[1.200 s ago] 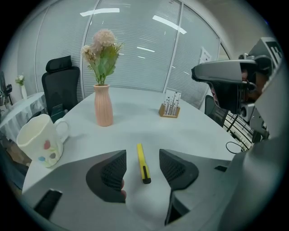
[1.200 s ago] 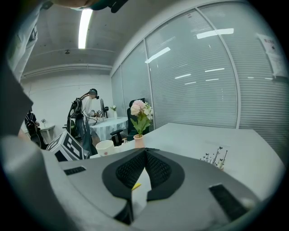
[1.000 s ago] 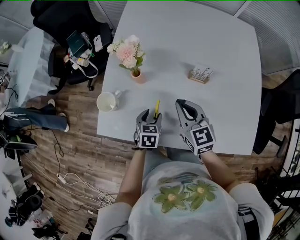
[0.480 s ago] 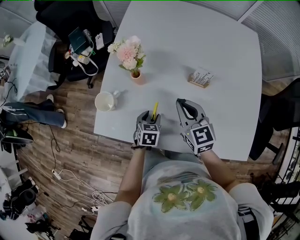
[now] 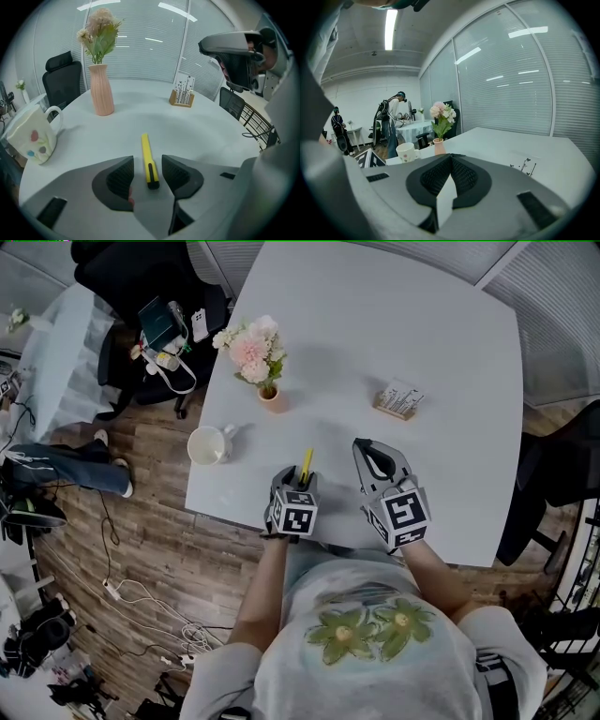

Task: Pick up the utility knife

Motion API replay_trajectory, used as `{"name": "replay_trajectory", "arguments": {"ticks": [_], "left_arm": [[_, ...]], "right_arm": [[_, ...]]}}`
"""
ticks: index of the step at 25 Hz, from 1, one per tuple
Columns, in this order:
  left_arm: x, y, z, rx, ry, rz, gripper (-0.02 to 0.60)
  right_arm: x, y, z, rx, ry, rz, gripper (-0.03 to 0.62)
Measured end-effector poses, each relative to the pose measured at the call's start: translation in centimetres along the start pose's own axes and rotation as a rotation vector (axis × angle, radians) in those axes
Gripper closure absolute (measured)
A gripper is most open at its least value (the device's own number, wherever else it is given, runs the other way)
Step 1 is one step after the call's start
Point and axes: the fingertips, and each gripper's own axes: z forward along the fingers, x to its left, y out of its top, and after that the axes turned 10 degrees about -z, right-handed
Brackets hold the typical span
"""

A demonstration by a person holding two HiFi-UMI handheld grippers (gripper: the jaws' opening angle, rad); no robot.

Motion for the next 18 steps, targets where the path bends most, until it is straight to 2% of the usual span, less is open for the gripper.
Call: {"name": "replay_trajectory", "arguments": {"ticks": [2, 12, 15, 18], "left_arm": [[0.2, 0.0, 0.0, -0.004, 0.013, 0.02, 0.419], [-0.1, 0.0, -0.1, 0.006, 0.019, 0.091, 0.43], [-0.5, 0.0, -0.1, 0.011, 0.021, 0.14, 0.472], [-0.8, -0.1, 0.0, 0.014, 0.029, 0.154, 0.509]], "right_arm": [[-0.3, -0.2, -0.1, 0.004, -0.002, -0.003, 0.588], [-0.9, -0.7, -0.6, 0.011, -0.003, -0.009, 0.588], [-0.9, -0.7, -0.6, 0.011, -0.003, -0.009, 0.588], [-0.9, -0.7, -0.7, 0.01, -0.002, -0.01, 0.588]]}}
